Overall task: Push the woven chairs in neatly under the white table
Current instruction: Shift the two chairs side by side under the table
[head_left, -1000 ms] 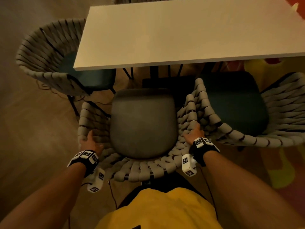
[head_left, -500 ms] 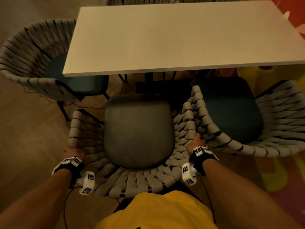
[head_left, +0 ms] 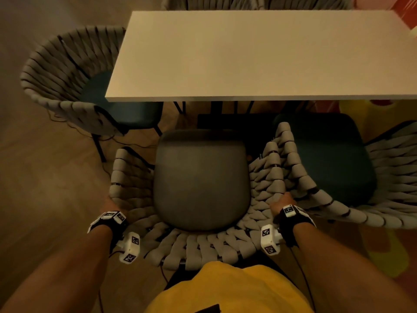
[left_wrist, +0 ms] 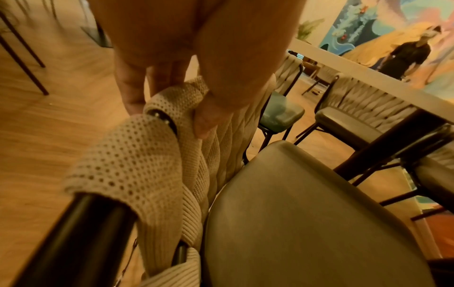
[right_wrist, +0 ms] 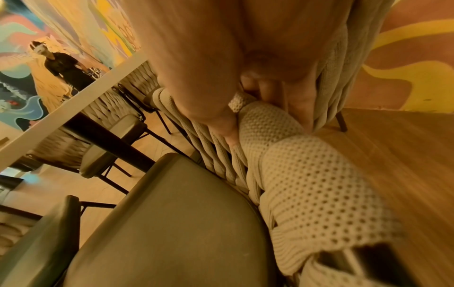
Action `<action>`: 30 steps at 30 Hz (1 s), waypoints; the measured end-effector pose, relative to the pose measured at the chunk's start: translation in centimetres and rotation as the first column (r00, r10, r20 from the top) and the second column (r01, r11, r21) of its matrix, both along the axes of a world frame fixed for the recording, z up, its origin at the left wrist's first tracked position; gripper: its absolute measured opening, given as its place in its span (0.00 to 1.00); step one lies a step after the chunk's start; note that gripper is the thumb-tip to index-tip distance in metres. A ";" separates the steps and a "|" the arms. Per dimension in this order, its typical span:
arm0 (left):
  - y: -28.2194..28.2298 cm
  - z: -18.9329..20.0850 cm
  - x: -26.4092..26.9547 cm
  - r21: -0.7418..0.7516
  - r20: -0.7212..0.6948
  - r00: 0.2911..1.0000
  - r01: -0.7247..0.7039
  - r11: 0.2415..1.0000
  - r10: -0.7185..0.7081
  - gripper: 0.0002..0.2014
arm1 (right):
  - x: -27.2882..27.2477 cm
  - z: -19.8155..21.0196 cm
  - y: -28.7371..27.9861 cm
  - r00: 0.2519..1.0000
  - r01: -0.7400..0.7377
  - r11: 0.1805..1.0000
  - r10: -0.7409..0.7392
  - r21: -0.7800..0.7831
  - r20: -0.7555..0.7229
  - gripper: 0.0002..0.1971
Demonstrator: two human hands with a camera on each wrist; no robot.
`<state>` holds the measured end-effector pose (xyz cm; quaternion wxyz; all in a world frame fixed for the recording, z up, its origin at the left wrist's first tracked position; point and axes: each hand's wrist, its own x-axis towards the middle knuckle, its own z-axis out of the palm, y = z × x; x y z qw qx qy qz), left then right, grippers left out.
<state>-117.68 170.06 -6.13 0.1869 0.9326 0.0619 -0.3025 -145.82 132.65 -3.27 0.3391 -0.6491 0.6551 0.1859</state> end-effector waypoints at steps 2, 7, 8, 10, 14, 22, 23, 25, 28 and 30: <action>-1.0 0.5 0.0 0.055 0.042 0.997 -0.067 0.996 0.065 0.38 | 0.4 0.4 -0.2 1.000 -0.007 1.000 0.007 -0.007 0.005 0.29; -2.6 1.5 0.8 0.025 0.099 0.993 -0.071 0.997 0.069 0.32 | 1.1 1.0 -1.9 1.000 -0.028 0.999 0.028 -0.024 -0.002 0.27; -2.3 0.7 1.7 0.039 0.098 0.991 -0.093 0.995 0.089 0.31 | 1.3 1.0 -2.3 0.999 -0.036 0.999 0.036 -0.023 0.001 0.26; -2.5 0.9 2.9 0.054 0.091 0.989 -0.118 0.991 0.113 0.31 | 2.2 1.1 -2.8 0.999 -0.051 0.998 0.052 -0.033 0.017 0.25; -2.1 1.7 4.0 0.085 0.021 1.000 -0.016 0.996 0.014 0.24 | 3.2 1.0 -3.2 0.998 -0.039 0.998 0.042 -0.051 0.057 0.22; 0.1 1.2 1.7 0.050 -0.003 0.995 -0.095 0.994 0.096 0.22 | 1.6 0.8 -3.3 0.990 -0.031 0.997 0.040 -0.070 0.136 0.17; 0.4 1.2 1.6 0.066 0.013 0.995 -0.101 0.993 0.100 0.22 | 1.6 0.9 -3.2 0.989 -0.037 0.996 0.048 -0.077 0.140 0.19; 0.7 0.7 1.3 0.097 0.011 0.995 -0.099 0.990 0.099 0.22 | 1.6 0.9 -3.2 0.987 -0.054 0.995 0.066 -0.086 0.144 0.22; 0.1 0.7 1.0 0.072 0.005 0.997 -0.080 0.994 0.080 0.21 | 1.8 1.0 -3.9 0.985 -0.066 0.994 0.079 -0.089 0.154 0.23; -0.3 0.6 1.1 0.077 0.024 0.994 -0.109 0.991 0.107 0.21 | 2.1 0.8 -4.6 0.985 -0.079 0.994 0.090 -0.079 0.148 0.24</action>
